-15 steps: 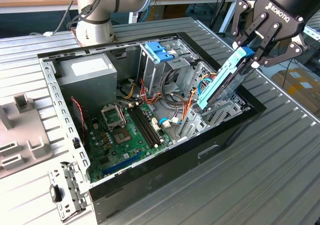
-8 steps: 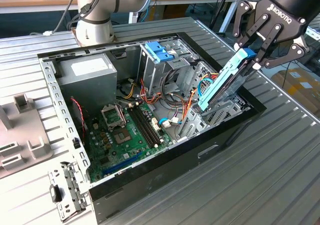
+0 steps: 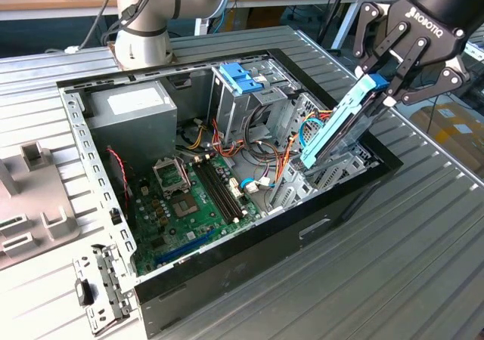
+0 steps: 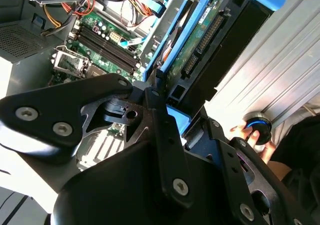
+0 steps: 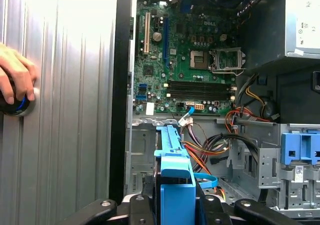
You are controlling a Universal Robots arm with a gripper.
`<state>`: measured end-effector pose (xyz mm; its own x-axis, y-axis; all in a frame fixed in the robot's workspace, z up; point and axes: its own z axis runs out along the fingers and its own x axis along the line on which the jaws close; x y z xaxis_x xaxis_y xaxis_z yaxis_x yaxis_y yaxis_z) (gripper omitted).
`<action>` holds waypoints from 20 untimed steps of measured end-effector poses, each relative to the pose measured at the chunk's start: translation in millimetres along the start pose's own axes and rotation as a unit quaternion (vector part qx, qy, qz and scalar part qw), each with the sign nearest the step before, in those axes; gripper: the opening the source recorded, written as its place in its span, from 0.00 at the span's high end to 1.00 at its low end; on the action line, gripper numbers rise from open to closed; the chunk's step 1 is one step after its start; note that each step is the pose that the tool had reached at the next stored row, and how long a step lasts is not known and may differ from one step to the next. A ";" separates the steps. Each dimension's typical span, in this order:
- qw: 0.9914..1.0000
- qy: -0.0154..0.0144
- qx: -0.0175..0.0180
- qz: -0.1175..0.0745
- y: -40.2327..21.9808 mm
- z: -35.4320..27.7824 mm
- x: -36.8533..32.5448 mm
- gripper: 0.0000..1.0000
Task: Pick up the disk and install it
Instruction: 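Insert the disk into the insertion slot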
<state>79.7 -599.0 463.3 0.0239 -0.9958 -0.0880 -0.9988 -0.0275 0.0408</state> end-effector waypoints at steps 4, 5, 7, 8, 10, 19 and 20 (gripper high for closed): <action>1.000 0.000 0.000 0.001 -0.2 1.6 -0.3 0.63; 1.000 0.000 0.000 0.001 -0.3 1.9 -1.0 0.63; 1.000 0.000 0.000 0.001 -0.7 3.0 -3.3 0.63; 1.000 0.000 0.000 0.001 -0.9 3.5 -4.5 0.63; 1.000 0.000 0.000 0.001 -1.4 4.9 -6.4 0.63; 1.000 0.000 0.001 0.011 -2.5 11.2 -8.5 0.63; 1.000 0.000 0.001 0.012 -2.5 11.9 -8.4 0.63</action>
<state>81.5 -589.6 452.1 -0.0004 -0.9961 -0.0877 -0.9992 -0.0032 0.0408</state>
